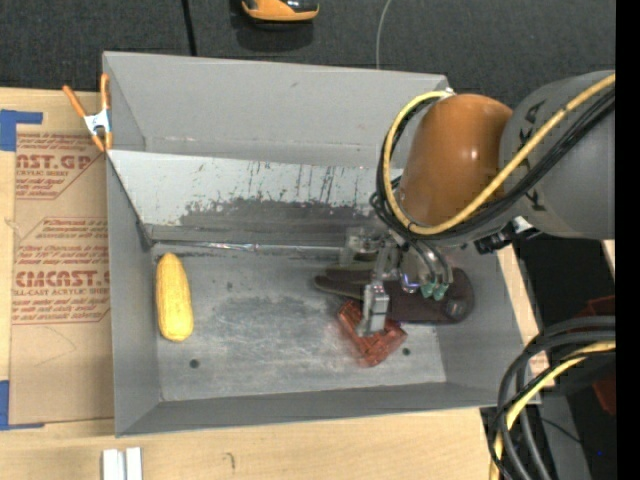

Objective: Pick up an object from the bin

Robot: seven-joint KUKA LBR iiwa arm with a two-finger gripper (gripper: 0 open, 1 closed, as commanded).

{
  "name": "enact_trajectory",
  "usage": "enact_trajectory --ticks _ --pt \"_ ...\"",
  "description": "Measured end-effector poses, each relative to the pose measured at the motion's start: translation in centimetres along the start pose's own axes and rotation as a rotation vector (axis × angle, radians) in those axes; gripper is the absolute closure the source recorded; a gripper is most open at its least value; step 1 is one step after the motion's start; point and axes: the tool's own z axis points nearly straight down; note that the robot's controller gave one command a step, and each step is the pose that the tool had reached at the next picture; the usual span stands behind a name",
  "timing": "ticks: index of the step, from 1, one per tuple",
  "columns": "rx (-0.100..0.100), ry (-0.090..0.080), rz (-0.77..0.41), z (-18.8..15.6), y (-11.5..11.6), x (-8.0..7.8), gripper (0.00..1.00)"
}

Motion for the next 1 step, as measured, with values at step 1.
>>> enact_trajectory --ticks 1 --pt "0.0 -0.008 0.0 -0.46 0.0 -0.16 0.0"
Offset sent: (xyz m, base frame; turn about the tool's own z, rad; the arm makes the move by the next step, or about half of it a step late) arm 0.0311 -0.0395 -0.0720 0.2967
